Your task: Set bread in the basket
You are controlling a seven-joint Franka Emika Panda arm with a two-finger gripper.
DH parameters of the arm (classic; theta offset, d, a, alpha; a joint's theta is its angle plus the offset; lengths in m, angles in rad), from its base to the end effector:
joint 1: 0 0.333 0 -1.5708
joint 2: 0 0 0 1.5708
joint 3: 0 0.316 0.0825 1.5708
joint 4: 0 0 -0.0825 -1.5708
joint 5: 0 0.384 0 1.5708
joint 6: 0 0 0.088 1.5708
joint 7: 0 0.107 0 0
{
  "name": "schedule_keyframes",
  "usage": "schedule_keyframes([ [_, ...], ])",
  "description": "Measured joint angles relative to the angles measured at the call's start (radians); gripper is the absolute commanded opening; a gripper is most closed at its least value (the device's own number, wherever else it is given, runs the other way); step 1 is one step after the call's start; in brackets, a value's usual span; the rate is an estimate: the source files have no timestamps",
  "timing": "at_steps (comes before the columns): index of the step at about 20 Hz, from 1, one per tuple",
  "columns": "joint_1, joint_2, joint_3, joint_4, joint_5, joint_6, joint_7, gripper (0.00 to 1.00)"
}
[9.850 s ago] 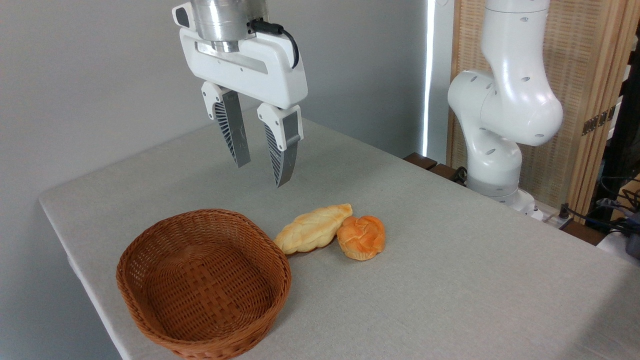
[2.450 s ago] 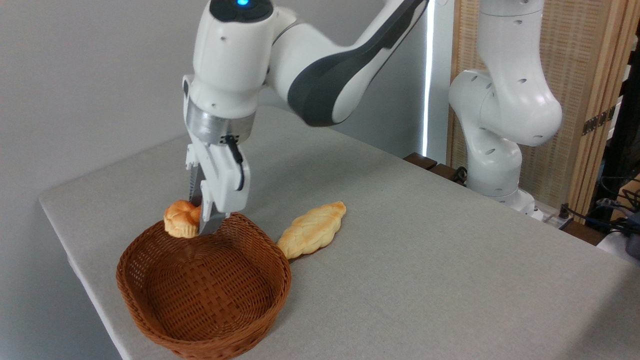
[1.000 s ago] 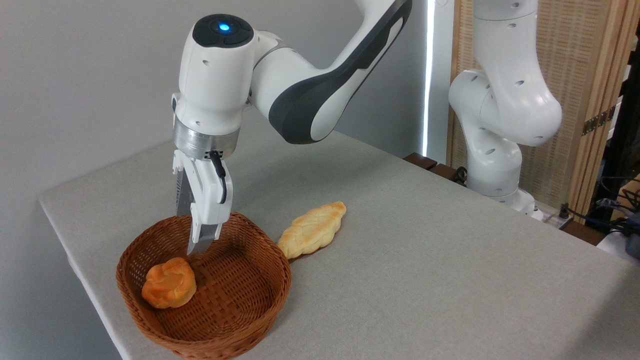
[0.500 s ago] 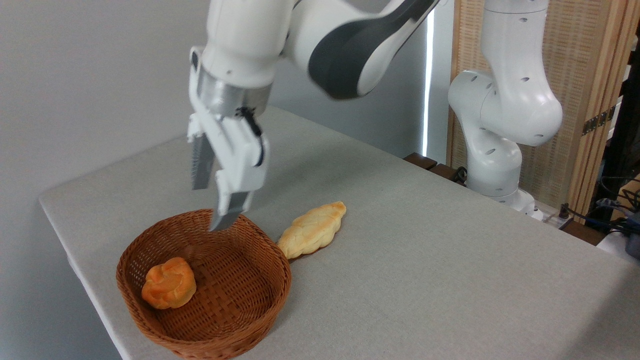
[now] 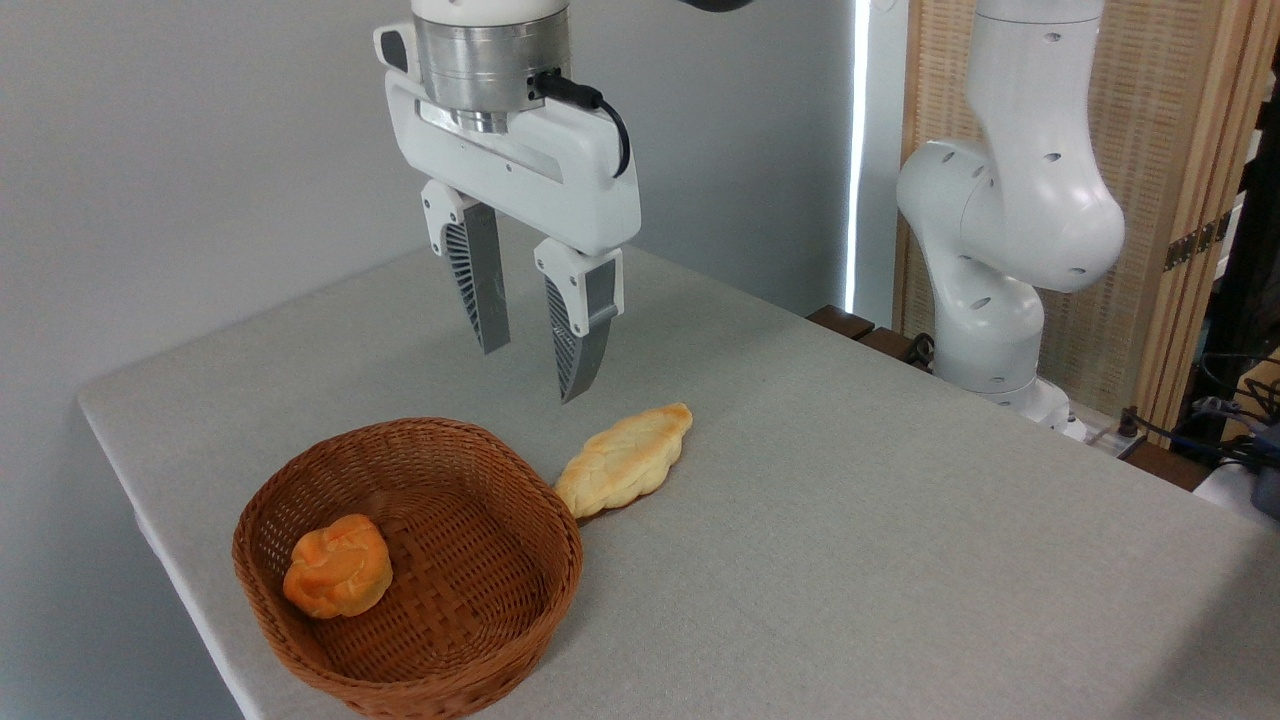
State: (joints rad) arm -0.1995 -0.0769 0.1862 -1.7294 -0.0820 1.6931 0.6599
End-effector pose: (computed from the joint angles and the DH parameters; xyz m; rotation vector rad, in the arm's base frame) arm 0.5400 -0.0115 0.6016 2.8938 -0.9994 0.1035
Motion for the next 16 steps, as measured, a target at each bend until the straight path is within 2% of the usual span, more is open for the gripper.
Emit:
schedule_keyframes([
  [2,-0.001,0.005,-0.027,0.0,0.043,-0.005,-0.038,1.0],
  [4,-0.003,0.009,-0.049,0.0,0.061,-0.005,-0.065,1.0],
  [13,0.0,0.016,-0.097,0.001,0.065,-0.004,-0.078,1.0],
  [14,0.007,0.018,-0.107,0.001,0.065,-0.004,-0.078,1.0],
  [16,0.05,0.021,-0.155,0.001,0.065,-0.003,-0.079,1.0],
])
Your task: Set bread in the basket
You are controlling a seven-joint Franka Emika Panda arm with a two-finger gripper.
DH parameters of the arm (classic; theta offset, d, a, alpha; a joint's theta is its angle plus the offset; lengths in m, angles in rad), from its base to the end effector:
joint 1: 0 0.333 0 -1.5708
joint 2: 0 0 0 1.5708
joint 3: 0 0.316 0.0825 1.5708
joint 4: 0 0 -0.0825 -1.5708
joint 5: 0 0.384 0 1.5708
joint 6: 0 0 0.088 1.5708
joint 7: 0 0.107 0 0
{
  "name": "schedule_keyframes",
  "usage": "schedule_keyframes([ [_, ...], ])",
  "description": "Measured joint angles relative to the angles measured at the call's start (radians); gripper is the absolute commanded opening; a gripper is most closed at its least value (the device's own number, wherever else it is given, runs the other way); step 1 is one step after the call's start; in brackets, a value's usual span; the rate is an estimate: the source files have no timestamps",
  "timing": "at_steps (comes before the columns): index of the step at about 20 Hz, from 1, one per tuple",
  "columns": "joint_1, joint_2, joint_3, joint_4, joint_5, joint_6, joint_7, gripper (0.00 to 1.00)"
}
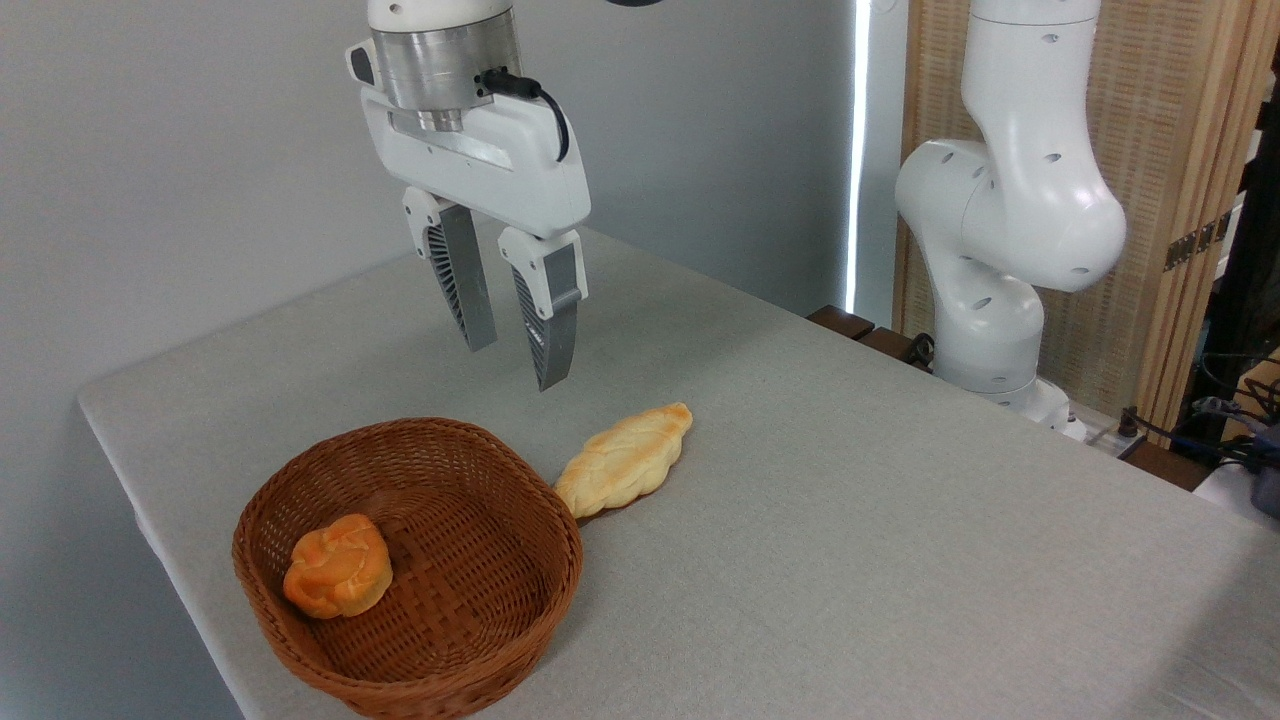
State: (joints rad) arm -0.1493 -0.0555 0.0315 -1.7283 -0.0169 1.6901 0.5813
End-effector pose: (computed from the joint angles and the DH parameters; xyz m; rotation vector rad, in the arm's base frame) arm 0.5412 -0.0652 0.5906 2.9392 -1.0683 0.0329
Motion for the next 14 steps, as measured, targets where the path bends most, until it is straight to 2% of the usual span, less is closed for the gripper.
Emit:
schedule_keyframes([
  [2,0.032,0.003,-0.03,0.0,0.0,0.001,0.0,1.0],
  [4,0.043,0.004,-0.035,0.0,0.0,0.001,0.0,1.0],
  [8,0.048,0.004,-0.036,0.001,0.045,0.002,-0.002,1.0],
  [14,0.048,0.006,-0.037,0.019,0.051,0.005,-0.04,1.0],
])
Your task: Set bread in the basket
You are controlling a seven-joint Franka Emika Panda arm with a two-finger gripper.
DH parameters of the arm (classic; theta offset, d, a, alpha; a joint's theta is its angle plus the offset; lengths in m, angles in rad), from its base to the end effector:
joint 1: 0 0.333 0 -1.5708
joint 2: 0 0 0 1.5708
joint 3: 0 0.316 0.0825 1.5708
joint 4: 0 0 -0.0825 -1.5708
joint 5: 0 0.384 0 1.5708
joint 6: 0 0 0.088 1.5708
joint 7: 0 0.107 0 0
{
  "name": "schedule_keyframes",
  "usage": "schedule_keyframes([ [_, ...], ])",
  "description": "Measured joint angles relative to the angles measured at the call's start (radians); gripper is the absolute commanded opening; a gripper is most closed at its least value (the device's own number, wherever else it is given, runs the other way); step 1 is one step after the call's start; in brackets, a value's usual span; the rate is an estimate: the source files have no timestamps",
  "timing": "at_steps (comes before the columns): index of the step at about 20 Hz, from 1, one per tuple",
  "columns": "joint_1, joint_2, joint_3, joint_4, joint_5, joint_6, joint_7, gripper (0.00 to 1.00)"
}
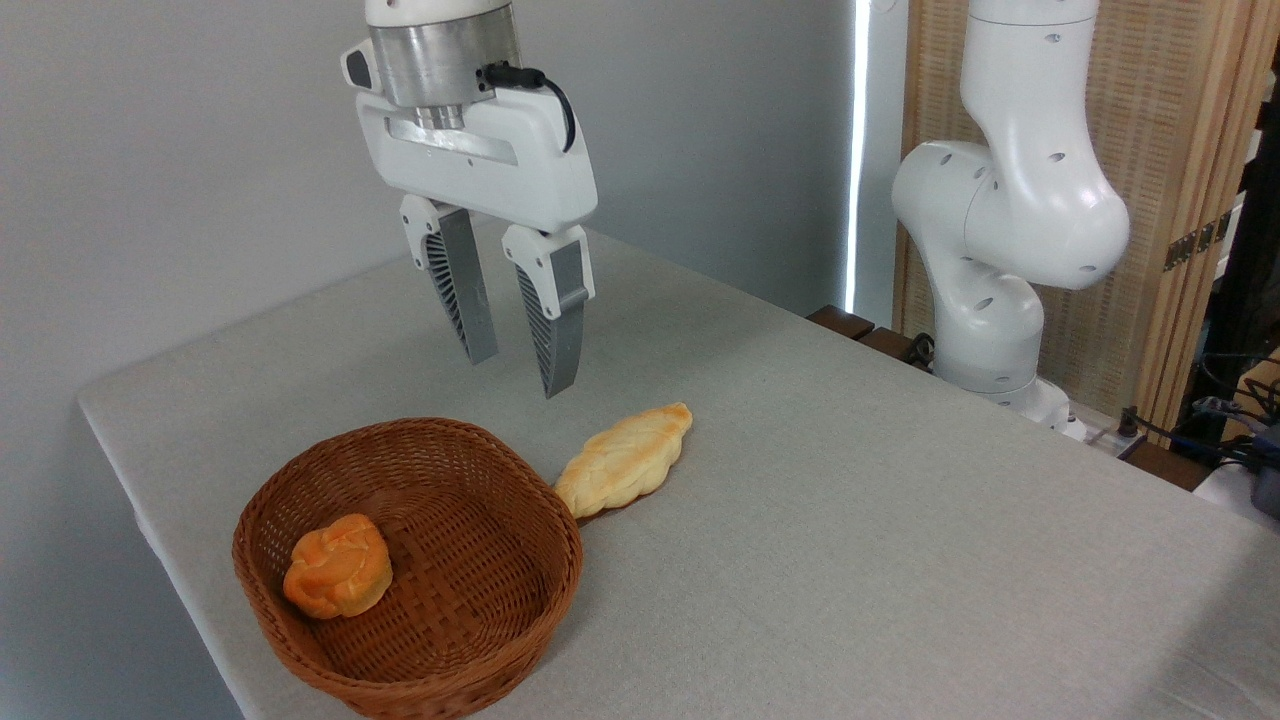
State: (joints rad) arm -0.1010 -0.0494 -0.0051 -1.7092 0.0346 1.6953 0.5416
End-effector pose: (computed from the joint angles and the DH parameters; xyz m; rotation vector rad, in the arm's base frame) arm 0.5456 -0.0549 0.5970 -2.9368 0.9918 -0.0421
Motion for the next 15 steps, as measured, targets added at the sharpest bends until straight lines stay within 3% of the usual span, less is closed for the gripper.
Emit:
schedule_keyframes([
  [15,0.005,0.026,0.011,0.058,-0.011,0.0,-0.001,1.0],
])
